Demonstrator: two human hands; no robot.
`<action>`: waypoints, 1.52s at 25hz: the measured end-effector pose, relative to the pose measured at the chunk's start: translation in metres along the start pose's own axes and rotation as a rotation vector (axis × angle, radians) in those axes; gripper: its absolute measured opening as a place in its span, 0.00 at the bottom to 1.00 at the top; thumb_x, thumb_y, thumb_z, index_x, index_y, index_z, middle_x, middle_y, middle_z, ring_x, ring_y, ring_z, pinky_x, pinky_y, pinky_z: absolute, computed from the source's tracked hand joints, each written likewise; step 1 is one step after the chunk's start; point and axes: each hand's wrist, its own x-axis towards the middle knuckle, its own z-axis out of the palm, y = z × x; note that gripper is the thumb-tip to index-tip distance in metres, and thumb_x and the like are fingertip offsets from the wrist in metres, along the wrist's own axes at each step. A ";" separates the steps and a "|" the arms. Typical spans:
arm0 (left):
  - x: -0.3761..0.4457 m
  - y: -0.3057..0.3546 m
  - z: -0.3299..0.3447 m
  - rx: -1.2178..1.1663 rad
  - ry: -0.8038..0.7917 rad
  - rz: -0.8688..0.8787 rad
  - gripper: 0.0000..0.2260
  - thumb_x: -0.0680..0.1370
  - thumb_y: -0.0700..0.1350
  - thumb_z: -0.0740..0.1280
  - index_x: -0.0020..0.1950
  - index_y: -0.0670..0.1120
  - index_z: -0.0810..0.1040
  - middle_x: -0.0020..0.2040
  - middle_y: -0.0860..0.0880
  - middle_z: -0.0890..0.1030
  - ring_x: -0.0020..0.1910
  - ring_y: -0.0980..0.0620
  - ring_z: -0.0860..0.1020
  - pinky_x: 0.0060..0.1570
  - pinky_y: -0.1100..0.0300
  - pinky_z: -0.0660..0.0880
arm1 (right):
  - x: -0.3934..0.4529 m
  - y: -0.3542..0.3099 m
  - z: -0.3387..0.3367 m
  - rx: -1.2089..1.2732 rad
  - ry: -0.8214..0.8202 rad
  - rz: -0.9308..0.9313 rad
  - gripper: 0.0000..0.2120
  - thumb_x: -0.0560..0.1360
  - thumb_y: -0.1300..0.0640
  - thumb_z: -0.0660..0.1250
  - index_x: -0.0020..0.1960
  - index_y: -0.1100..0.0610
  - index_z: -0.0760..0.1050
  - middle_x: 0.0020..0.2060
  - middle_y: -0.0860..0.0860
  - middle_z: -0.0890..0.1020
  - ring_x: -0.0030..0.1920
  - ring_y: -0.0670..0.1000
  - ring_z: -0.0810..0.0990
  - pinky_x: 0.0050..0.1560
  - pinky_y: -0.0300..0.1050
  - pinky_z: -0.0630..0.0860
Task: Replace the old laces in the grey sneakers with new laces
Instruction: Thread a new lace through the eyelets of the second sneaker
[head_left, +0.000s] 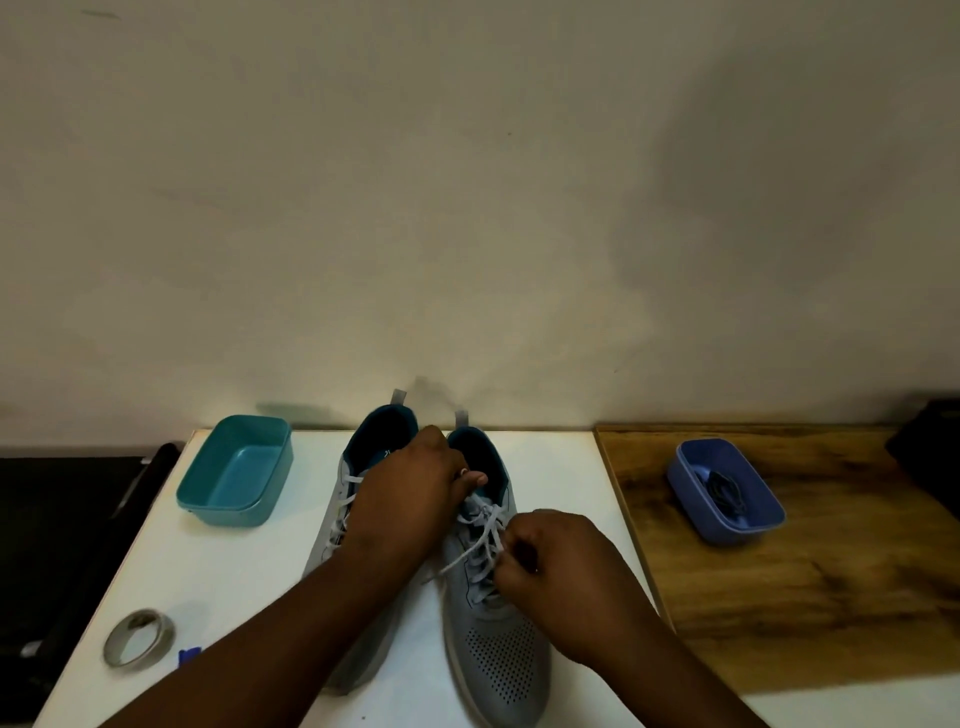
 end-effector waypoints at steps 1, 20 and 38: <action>0.001 0.002 -0.001 0.050 -0.001 0.023 0.18 0.81 0.62 0.61 0.48 0.51 0.83 0.52 0.53 0.75 0.43 0.55 0.77 0.42 0.57 0.76 | -0.001 0.000 -0.001 0.004 -0.094 0.021 0.11 0.75 0.48 0.69 0.37 0.52 0.75 0.35 0.49 0.77 0.35 0.47 0.76 0.35 0.39 0.69; 0.004 -0.013 0.004 -0.153 0.099 0.112 0.18 0.82 0.60 0.58 0.67 0.55 0.75 0.51 0.57 0.82 0.51 0.54 0.79 0.54 0.50 0.75 | 0.004 0.037 -0.003 0.080 -0.410 0.105 0.10 0.71 0.42 0.76 0.42 0.48 0.83 0.41 0.45 0.84 0.43 0.44 0.82 0.47 0.41 0.79; -0.046 -0.037 0.010 -0.010 0.146 0.059 0.39 0.79 0.61 0.63 0.83 0.56 0.44 0.81 0.51 0.60 0.79 0.48 0.58 0.76 0.45 0.56 | 0.042 0.052 0.042 0.267 0.182 -0.047 0.28 0.83 0.60 0.62 0.77 0.36 0.63 0.76 0.43 0.61 0.65 0.43 0.75 0.62 0.36 0.76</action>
